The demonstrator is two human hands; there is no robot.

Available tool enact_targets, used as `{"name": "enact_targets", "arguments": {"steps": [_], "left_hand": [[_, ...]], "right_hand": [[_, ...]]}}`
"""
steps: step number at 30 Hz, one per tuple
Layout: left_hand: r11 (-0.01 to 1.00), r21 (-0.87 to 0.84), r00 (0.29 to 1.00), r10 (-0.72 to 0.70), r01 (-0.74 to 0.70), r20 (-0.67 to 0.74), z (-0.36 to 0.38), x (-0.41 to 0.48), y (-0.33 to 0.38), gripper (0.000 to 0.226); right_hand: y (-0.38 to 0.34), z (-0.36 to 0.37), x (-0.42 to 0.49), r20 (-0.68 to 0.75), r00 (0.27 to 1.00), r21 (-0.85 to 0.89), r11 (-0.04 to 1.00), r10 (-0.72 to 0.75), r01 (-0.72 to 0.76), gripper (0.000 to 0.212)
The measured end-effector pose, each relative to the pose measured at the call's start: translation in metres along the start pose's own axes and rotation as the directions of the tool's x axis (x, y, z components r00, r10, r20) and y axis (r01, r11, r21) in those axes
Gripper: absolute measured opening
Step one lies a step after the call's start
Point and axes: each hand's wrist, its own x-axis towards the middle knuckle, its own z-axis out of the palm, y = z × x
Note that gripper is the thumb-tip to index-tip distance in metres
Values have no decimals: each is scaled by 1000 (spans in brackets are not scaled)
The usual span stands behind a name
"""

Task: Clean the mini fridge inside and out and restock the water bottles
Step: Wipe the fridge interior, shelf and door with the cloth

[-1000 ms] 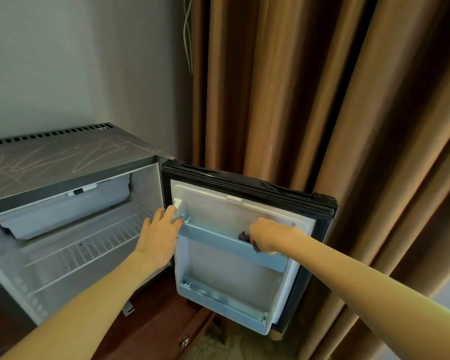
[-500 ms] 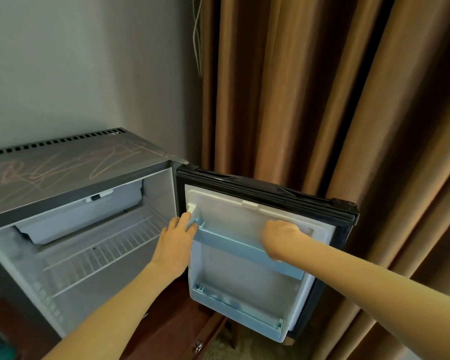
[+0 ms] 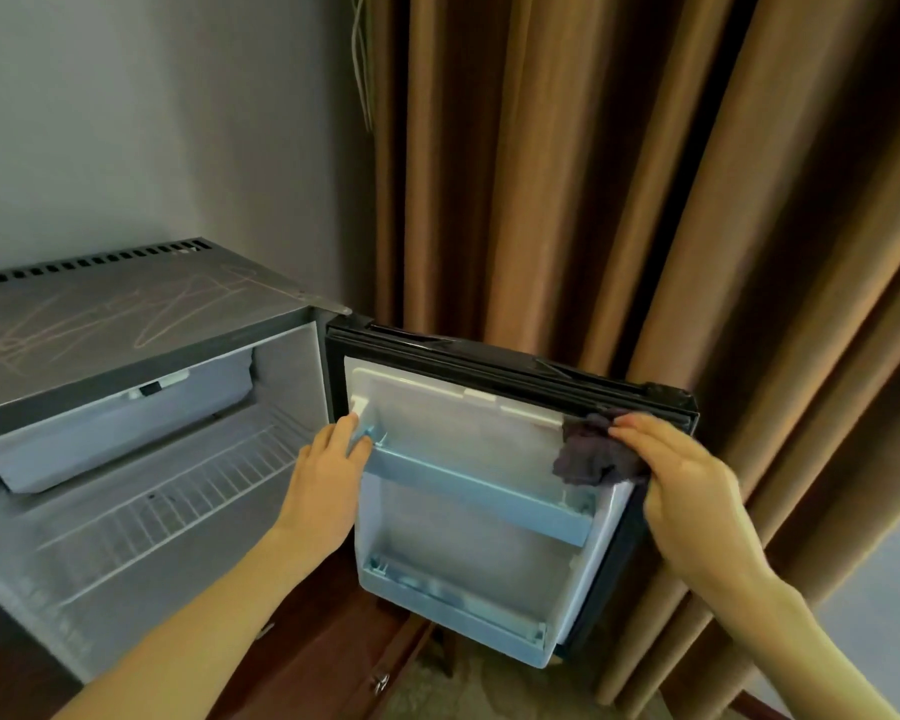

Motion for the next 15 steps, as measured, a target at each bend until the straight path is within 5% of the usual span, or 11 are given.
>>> {"name": "enact_targets", "arguments": {"steps": [4, 8, 12, 15], "left_hand": [[999, -47, 1000, 5, -6, -14, -3, -1, 2, 63], [998, -59, 999, 34, -36, -36, -7, -1, -4, 62], [996, -84, 999, 40, -42, -33, -6, -2, -10, 64], [989, -134, 998, 48, -54, -46, -5, -4, -12, 64]], "right_hand": [[-30, -49, 26, -89, 996, 207, 978, -4, 23, 45], [-70, -24, 11, 87, 993, 514, 850, 84, -117, 49], [-90, 70, -23, 468, 881, 443, 846, 64, -297, 45], [-98, 155, -42, 578, 805, 309, 878, 132, -366, 44]]}}
